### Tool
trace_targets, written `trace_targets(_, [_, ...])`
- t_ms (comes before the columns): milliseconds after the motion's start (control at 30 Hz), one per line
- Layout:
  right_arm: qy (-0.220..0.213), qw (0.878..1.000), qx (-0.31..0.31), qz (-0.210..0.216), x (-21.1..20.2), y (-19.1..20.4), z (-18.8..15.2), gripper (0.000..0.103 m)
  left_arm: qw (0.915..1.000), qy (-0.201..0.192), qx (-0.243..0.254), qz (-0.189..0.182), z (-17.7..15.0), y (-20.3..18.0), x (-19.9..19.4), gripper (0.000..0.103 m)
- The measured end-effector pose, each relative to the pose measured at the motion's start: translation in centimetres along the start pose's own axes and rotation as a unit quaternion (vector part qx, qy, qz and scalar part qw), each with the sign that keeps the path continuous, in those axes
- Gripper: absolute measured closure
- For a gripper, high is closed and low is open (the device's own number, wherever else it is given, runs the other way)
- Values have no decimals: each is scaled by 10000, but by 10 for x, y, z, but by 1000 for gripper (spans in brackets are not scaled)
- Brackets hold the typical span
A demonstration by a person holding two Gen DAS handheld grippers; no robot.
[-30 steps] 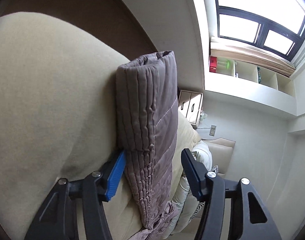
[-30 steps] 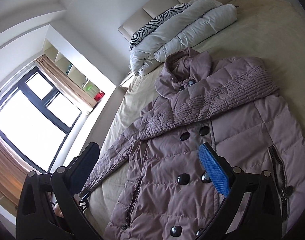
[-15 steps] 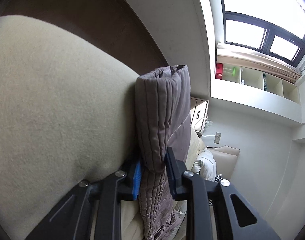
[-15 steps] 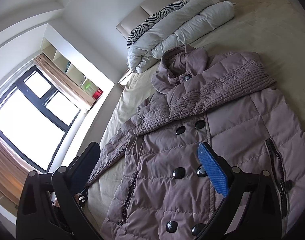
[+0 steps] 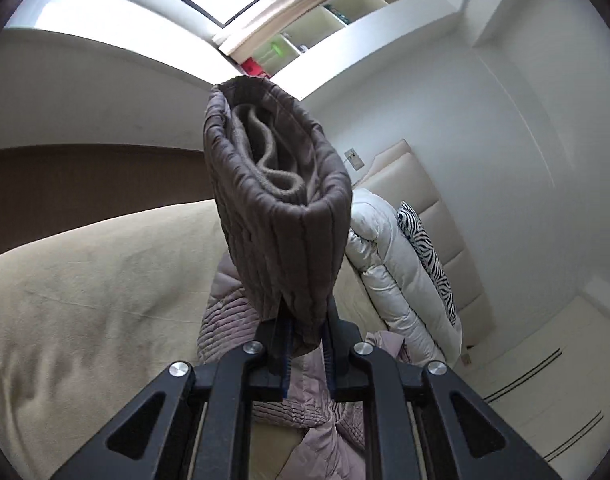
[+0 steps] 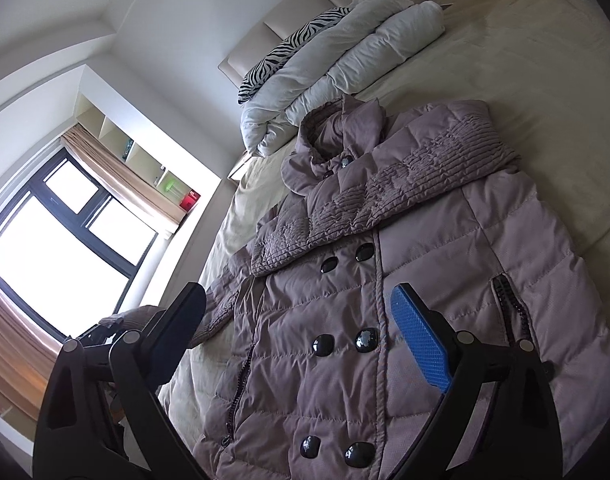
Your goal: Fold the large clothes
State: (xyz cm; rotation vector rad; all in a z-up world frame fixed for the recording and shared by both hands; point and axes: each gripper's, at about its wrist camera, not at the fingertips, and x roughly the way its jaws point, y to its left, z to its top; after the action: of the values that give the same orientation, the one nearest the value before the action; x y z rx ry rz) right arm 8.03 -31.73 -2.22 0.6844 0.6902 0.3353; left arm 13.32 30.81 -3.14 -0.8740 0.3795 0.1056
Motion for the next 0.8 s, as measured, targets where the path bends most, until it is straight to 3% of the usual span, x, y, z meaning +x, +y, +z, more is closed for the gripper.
trace_targets(67, [-26, 9999, 103, 14, -4, -10, 2, 8, 9931, 339, 1114, -136, -31, -63, 19, 89])
trace_targets(133, [-61, 9997, 223, 21, -9, -22, 5, 8, 9731, 772, 2161, -208, -79, -115, 43, 89])
trace_targets(267, [-1, 9985, 540, 81, -11, -49, 11, 8, 9111, 1458, 3852, -161, -197, -173, 83, 89])
trace_targets(333, [116, 9979, 622, 118, -8, -61, 16, 8, 8839, 1686, 4362, -102, -245, -177, 94, 89])
trace_targets(367, [193, 9974, 683, 157, -4, -67, 19, 8, 8745, 1787, 4509, -64, -263, -177, 99, 89])
trace_targets(433, [397, 9945, 902, 341, 9, -80, 24, 8, 8603, 1861, 4746, 31, -289, -173, 100, 89])
trace_targets(533, [751, 9853, 1351, 729, 42, -97, 29, 8, 8436, 1818, 5052, 130, -302, -168, 99, 89])
trace_targets(667, [1280, 9698, 1722, 1162, 98, -96, 37, 8, 8271, 1779, 5329, 194, -317, -167, 97, 89])
trace_targets(800, [1757, 9568, 1799, 1457, 152, -78, 45, 8, 8161, 1729, 5509, 238, -320, -164, 99, 88])
